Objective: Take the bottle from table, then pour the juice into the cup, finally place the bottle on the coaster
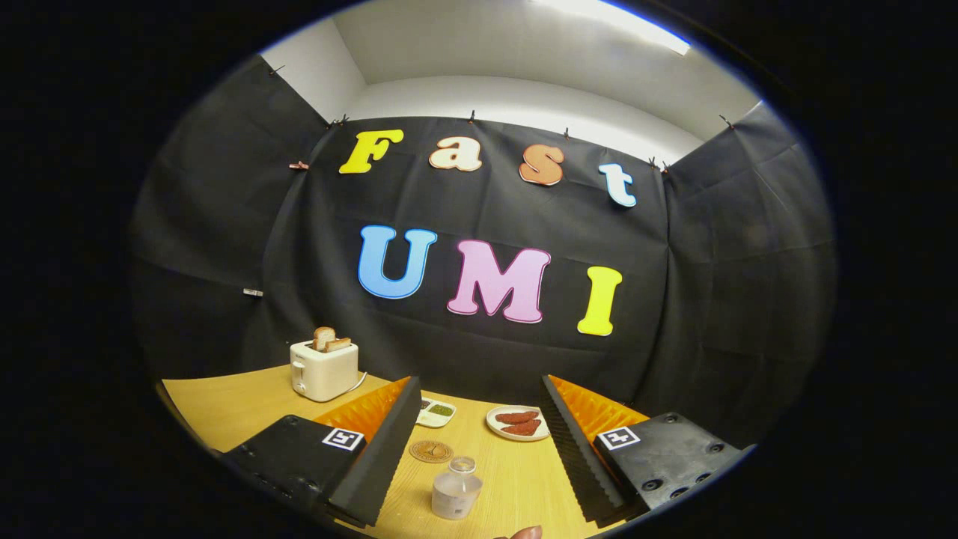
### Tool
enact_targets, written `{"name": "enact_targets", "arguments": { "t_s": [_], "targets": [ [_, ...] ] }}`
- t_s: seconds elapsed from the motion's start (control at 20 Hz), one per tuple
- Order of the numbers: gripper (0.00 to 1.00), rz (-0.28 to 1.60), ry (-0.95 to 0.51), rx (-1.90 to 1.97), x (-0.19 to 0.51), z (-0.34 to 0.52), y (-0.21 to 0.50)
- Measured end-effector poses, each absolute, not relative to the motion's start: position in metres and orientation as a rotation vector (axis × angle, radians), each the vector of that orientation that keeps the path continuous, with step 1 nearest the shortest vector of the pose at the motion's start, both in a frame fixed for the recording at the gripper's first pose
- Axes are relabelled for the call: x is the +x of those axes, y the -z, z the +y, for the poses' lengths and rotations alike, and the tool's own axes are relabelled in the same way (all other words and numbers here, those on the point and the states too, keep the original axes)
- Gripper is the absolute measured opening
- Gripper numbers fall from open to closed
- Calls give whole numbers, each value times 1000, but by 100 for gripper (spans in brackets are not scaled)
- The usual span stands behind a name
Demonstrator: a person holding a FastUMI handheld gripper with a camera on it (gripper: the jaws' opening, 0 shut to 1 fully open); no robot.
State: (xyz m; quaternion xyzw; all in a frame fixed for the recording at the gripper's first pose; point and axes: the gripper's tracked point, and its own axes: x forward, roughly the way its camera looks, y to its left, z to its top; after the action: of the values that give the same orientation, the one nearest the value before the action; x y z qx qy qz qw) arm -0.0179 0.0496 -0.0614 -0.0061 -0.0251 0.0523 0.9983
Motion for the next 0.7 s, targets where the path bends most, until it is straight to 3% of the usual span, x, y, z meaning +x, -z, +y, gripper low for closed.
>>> {"name": "enact_targets", "arguments": {
  "t_s": [0.7],
  "targets": [
    [97, 72, -127, 55, -5, 62, 194]
  ]
}}
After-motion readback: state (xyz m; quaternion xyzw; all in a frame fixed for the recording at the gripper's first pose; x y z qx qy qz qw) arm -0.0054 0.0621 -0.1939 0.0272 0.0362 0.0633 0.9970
